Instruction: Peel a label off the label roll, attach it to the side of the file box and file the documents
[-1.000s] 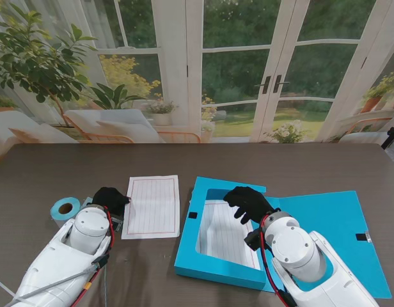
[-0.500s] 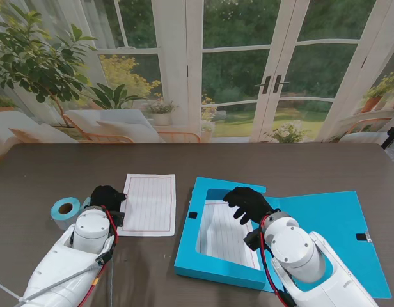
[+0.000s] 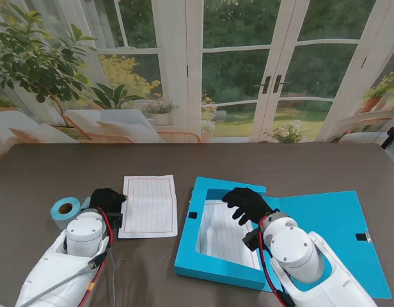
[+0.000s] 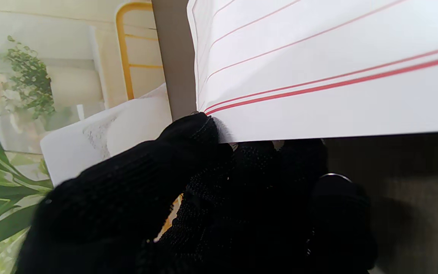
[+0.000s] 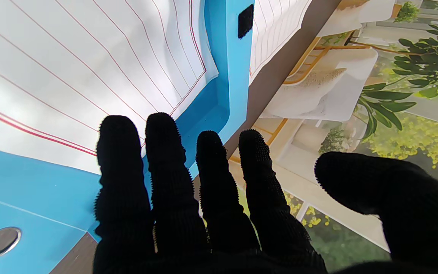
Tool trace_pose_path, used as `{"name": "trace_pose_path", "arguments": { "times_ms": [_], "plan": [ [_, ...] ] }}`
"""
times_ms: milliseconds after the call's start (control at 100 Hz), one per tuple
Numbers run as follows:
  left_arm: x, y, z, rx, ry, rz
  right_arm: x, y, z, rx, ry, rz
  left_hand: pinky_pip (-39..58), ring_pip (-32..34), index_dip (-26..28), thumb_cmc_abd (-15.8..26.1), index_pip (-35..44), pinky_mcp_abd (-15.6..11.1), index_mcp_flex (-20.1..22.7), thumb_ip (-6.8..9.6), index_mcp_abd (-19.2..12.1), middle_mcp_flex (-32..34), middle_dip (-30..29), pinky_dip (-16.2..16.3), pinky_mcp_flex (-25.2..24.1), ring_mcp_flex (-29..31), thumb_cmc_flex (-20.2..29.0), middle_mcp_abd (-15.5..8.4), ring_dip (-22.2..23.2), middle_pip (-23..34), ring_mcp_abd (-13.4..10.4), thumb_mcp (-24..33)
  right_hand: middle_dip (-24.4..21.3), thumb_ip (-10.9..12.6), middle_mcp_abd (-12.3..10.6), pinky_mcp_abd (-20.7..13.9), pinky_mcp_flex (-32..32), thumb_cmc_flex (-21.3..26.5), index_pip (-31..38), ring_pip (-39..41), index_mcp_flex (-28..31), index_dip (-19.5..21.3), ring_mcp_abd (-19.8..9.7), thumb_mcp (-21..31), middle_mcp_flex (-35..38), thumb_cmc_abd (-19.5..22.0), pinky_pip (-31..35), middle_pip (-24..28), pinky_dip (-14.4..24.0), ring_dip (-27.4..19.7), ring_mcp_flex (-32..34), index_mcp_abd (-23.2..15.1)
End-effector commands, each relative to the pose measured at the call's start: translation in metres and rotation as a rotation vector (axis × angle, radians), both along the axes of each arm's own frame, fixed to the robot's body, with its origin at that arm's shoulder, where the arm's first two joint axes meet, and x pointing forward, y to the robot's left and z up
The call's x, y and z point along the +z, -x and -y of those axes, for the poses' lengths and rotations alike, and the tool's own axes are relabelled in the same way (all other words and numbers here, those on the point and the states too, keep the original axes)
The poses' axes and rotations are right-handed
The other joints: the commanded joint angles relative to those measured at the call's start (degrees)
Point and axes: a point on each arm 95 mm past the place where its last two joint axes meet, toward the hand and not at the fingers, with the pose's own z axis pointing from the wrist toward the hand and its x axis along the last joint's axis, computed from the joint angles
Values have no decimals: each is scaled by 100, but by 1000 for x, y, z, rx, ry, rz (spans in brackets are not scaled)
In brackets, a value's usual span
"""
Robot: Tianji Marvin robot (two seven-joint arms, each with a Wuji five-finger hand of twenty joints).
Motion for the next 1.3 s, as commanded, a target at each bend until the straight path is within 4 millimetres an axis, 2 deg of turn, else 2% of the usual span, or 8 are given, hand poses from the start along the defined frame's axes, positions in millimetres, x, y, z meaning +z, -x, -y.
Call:
{"name": "trace_pose_path", "arguments": {
  "times_ms": [0, 470, 840, 1290],
  "plan": [
    [4, 2, 2, -19, 7, 4, -2, 1, -3, 11, -10, -12, 20, 326, 116, -238, 427, 50, 75, 283, 13, 349, 108, 29, 91, 236, 352, -57, 106, 135, 195, 590, -53, 147, 103, 36, -2382, 114, -52, 8, 101, -43, 39, -99, -20, 155, -91, -51, 180, -8, -126, 19],
    [32, 10, -3, -5, 139, 88, -4, 1, -4, 7, -27, -20, 7, 270, 91, -258, 415, 60, 108, 306, 10, 376, 120, 7, 112, 283, 378, -38, 146, 106, 196, 615, -55, 162, 115, 33, -2388, 127, -72, 6, 102, -43, 63, -100, -31, 147, -104, -53, 192, -9, -138, 39],
    [51, 14, 3, -59, 206, 157, -4, 0, -5, 9, -30, -24, 8, 238, 69, -254, 389, 61, 139, 327, 32, 387, 136, 0, 113, 301, 386, -44, 168, 94, 175, 616, -55, 169, 115, 43, -2390, 132, -85, 11, 107, -42, 62, -101, -31, 151, -116, -50, 204, -8, -130, 42],
    [50, 15, 4, -66, 250, 163, -5, 0, -5, 6, -38, -32, -52, 233, 76, -261, 399, 113, 143, 393, 76, 389, 202, -48, 160, 335, 392, -33, 238, 126, 146, 707, -55, 178, 121, 45, -2395, 142, -93, 9, 108, -42, 68, -98, -35, 143, -128, -47, 213, -9, -137, 48]
  ]
}}
